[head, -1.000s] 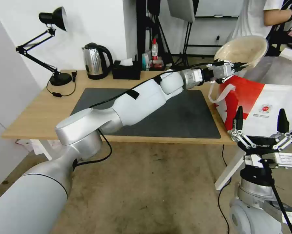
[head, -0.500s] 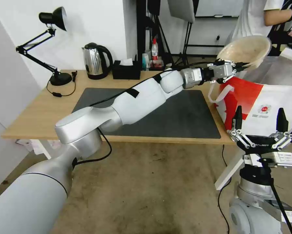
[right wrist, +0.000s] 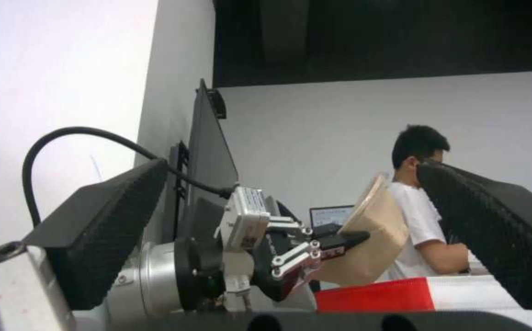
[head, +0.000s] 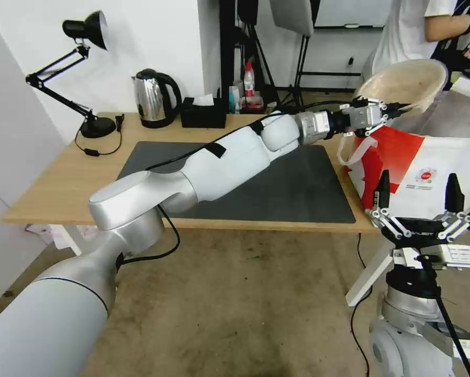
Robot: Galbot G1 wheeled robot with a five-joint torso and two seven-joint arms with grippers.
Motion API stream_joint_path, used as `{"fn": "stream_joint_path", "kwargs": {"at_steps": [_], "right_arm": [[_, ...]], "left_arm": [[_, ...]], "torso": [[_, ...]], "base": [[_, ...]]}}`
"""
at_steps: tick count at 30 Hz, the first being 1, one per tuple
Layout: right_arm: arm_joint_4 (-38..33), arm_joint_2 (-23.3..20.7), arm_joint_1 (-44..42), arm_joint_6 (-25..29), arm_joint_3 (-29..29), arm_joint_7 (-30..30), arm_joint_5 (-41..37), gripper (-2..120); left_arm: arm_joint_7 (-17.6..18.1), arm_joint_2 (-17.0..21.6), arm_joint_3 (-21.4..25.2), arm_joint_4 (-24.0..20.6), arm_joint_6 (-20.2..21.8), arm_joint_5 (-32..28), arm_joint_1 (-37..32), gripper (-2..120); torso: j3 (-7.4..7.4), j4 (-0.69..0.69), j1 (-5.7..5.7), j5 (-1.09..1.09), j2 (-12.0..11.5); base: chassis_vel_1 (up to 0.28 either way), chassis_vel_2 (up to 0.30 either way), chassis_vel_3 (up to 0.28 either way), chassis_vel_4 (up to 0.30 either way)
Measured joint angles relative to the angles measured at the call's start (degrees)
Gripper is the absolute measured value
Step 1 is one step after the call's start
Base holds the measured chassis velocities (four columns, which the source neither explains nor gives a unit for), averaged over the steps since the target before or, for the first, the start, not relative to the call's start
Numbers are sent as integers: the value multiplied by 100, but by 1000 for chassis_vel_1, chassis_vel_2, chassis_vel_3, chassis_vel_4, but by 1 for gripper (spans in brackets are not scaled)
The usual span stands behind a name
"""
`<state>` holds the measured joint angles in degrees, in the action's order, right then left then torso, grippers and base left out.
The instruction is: Pick up the trash from the table and place it into the takeout bag.
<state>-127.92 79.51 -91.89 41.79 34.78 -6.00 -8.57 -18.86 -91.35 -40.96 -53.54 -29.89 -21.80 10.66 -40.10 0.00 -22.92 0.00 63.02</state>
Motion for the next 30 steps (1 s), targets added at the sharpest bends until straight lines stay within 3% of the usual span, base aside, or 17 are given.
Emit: {"fn": "stream_joint_path", "kwargs": {"at_steps": [6, 9, 13, 20, 22, 30], "right_arm": [[-10, -1, 16, -9, -3, 0, -3, 100], [-15, 0, 20, -13, -5, 0, -4, 100], [-15, 0, 30, -19, -6, -1, -6, 100], [-15, 1, 43, -27, -7, -2, -9, 100], [-15, 4, 59, -37, -8, -3, -9, 100], [-16, 8, 86, -55, -9, -6, -16, 100]], "left_arm": [[20, 0, -14, -1, 1, -17, 2, 0], [152, 0, -12, 2, 12, 26, 2, 7], [246, 1, -4, 17, 17, 40, -1, 26], [246, 2, 4, 21, 18, 44, -5, 43], [246, 2, 5, 22, 18, 44, -5, 57], [237, 2, 3, 26, 18, 38, -6, 85]], "torso": [[0, 0, 0, 0, 0], [0, 0, 0, 0, 0], [0, 0, 0, 0, 0], [0, 0, 0, 0, 0], [0, 0, 0, 0, 0], [0, 0, 0, 0, 0]], "base": [[0, 0, 0, 0], [0, 0, 0, 0], [0, 0, 0, 0], [0, 0, 0, 0], [0, 0, 0, 0], [0, 0, 0, 0]]}}
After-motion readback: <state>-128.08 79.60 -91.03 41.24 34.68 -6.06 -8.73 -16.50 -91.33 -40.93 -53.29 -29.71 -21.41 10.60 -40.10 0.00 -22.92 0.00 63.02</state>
